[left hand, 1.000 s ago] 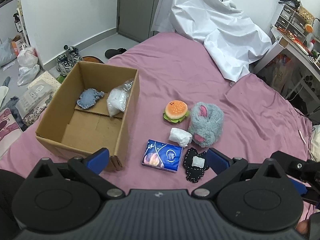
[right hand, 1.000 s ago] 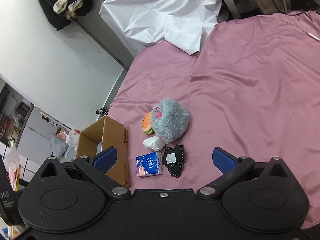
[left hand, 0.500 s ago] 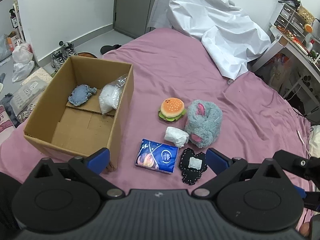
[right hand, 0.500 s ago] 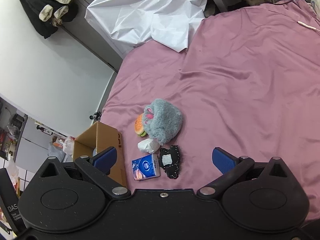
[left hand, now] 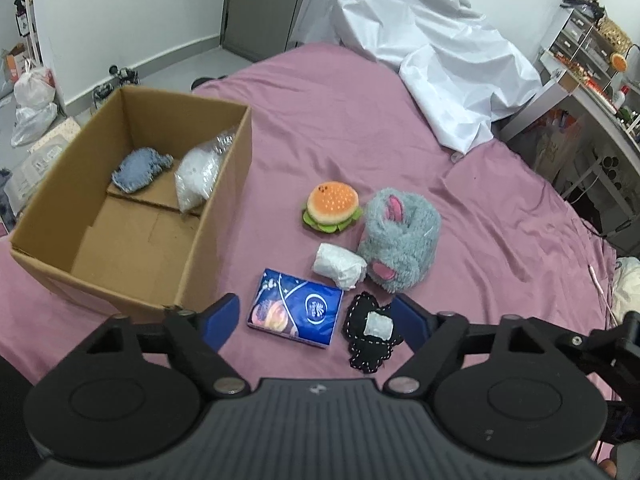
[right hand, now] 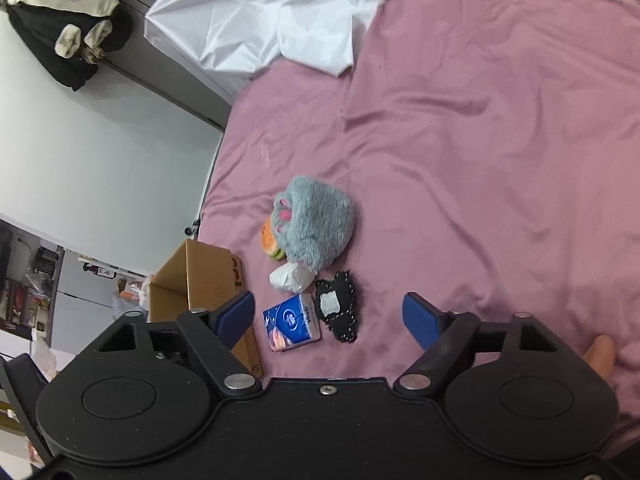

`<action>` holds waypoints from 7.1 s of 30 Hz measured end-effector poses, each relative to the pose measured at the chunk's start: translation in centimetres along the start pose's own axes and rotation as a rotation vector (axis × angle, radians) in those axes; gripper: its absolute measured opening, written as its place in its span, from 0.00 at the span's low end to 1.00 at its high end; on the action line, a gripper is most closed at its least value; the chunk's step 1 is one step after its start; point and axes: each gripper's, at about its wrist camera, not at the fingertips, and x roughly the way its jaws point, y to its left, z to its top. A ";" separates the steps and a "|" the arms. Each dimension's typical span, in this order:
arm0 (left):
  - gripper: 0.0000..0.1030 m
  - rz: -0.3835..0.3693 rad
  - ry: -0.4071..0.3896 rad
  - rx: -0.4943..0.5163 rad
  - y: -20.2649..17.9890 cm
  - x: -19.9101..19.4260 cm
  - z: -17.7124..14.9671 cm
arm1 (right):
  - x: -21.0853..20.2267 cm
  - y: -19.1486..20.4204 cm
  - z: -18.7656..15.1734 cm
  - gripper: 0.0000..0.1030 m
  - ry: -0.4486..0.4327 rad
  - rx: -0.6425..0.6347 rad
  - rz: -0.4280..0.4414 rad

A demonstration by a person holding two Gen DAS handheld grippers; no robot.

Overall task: Organize soft objects
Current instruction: 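Grasp the blue tissue pack with the left tool, then grasp the black fabric piece with white patch using the right tool, then carry the tissue pack and black fabric with both tools over the box, then open the left tool to drop the tissue pack while the right releases the black fabric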

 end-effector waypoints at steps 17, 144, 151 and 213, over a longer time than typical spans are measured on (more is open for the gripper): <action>0.72 0.087 0.096 -0.002 -0.4 7.2 -0.8 | 5.1 -0.5 0.7 0.58 0.107 0.073 -0.017; 0.74 0.097 -0.166 -0.219 11.3 -7.5 3.4 | 1.4 12.4 -3.9 0.28 -0.124 -0.422 0.179; 0.74 0.077 -0.139 -0.234 13.7 -5.8 4.6 | 2.9 14.7 -5.1 0.28 -0.113 -0.476 0.199; 1.00 0.020 -0.060 -0.198 15.8 -4.6 6.3 | 7.0 17.2 -4.8 0.98 -0.037 -0.492 0.018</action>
